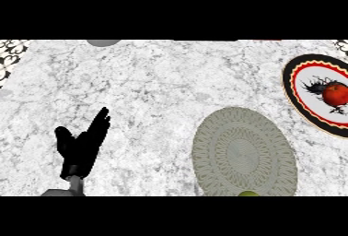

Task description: Pick the tomato from the placemat and place it in the plate

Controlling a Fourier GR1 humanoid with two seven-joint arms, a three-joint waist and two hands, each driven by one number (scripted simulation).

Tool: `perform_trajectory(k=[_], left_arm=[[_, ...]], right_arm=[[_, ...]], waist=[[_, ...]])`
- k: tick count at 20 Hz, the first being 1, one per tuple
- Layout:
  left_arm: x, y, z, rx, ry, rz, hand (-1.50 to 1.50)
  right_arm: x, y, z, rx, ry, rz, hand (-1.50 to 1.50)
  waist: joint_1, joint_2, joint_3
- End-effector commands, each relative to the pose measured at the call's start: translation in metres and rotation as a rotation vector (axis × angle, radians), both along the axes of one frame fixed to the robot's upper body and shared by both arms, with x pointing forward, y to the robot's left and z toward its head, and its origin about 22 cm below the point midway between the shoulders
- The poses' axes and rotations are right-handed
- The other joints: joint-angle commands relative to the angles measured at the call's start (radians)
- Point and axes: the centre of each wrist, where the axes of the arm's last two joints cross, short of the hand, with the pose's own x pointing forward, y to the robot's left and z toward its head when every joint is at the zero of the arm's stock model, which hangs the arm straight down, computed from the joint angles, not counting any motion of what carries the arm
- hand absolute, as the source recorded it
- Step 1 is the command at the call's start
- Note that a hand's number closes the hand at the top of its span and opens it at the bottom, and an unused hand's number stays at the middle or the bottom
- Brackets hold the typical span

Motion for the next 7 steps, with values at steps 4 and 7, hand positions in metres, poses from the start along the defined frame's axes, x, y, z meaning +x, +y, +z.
perform_trajectory(k=[4,7], left_arm=[[-0.003,0.01,-0.011,-0.003,0.041,0.018,0.0],[0.0,0.002,-0.013,-0.012,0.064,0.016,0.0]], right_arm=[[-0.032,-0.012,-0.009,0.026,-0.035,0.137,-1.5],[-0.04,-0.013,-0.014,0.033,-0.048,0.141,-1.5]], waist=[[-0.007,0.002,-0.005],[-0.016,0.0,-0.005]])
